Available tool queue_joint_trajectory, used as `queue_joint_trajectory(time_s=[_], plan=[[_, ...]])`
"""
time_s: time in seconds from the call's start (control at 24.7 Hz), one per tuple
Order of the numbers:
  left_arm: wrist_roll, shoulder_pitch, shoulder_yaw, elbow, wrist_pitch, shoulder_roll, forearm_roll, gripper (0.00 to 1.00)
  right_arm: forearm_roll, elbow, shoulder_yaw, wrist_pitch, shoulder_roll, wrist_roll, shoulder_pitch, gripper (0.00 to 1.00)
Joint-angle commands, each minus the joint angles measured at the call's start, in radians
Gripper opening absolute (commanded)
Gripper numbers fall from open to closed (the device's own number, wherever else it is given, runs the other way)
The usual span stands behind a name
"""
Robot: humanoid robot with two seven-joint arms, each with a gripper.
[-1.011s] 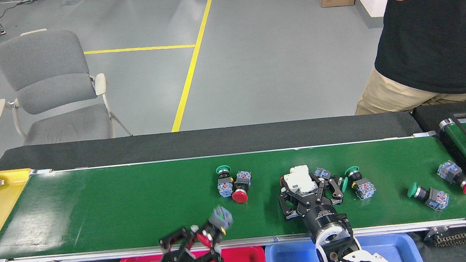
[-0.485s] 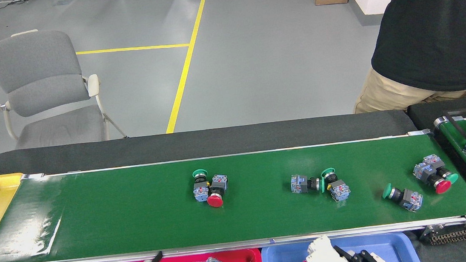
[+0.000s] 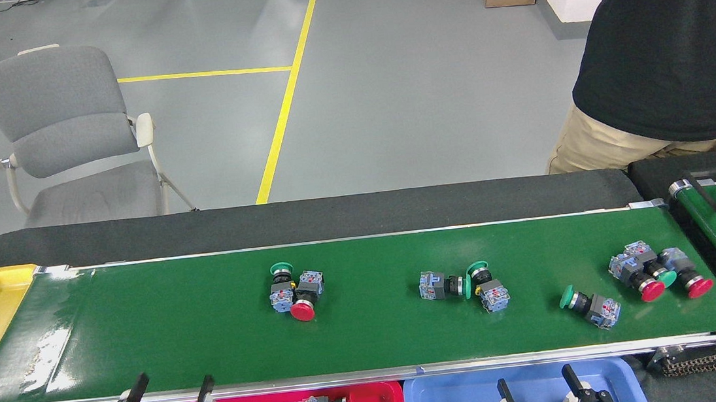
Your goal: Pick switch part from conveyor to tray
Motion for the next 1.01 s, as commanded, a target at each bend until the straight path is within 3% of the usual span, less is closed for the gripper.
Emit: queue_joint_trajectory(time_s=[0.0,0.12,0.32,0.77,0.81,0.97], plan=[[-0.035,-0.041,-0.035,0.017,-0.005,-0.001,-0.006,0.99,0.005,0.008,0.0,0.014,0.01,0.012,-0.055,1.0],[-0.092,-0.116,-0.08,0.094,-0.002,-0.021,-0.006,0.99,0.02,0.078,0.042,0.015,0.037,0.094,-0.187,1.0],[-0.094,-0.205,-0.075,0.232,0.02,-0.017,-0.006,0.99,0.028,0.226,0.095,0.017,0.093,0.131,-0.344,1.0],[-0.091,-0.385,-0.058,0.5,0.118,0.033,-0.006,0.99,0.023,0.512,0.14,0.022,0.217,0.169,-0.545,0.97],[-0.089,-0.403,-0.058,0.529,0.132,0.045,-0.006,0.99,0.023,0.549,0.143,0.022,0.22,0.17,-0.566,0.92],[-0.084,-0.472,-0.058,0.621,0.161,0.071,-0.004,0.99,0.02,0.607,0.181,0.037,0.218,0.177,-0.618,0.28]])
